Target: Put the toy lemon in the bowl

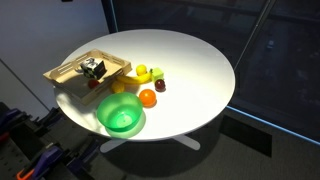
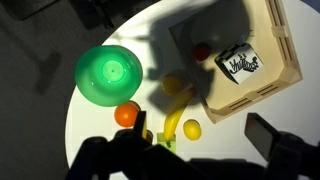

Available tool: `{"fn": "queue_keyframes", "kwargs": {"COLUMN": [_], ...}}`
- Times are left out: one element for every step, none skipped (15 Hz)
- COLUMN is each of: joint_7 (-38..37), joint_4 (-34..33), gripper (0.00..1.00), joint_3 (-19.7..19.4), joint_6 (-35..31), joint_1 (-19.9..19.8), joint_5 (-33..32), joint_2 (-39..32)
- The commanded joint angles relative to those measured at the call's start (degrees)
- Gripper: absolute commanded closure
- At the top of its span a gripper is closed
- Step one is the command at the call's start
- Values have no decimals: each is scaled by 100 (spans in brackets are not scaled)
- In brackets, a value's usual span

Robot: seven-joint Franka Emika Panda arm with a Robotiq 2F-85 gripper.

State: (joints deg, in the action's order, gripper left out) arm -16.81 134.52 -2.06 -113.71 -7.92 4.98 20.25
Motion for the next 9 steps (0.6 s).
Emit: {"fn": "queue_keyframes", "kwargs": {"joint_7": [-145,-137,-149,-169,-169,-166,-13,-12,-12], "joint_4": [-206,-219,-237,-254,-279,-314,-135,-162,-181], "gripper": [0,0,0,0,0,0,0,0,0], "joint_3": [-80,-108,-130,-144,-163,-177,-196,-209,-214], "joint_6": [-227,-294,-346,-396,-404,-377,-405,-405,-405], "joint_1": [-86,-96,-112,-125,-130,-128,-71,-72,-72], "joint_5": [-131,-137,-165,-203,-227,-239,-127,-131,-131], "joint_2": [-367,-441,-515,-574,-620,-636,-537,-576,-594]}}
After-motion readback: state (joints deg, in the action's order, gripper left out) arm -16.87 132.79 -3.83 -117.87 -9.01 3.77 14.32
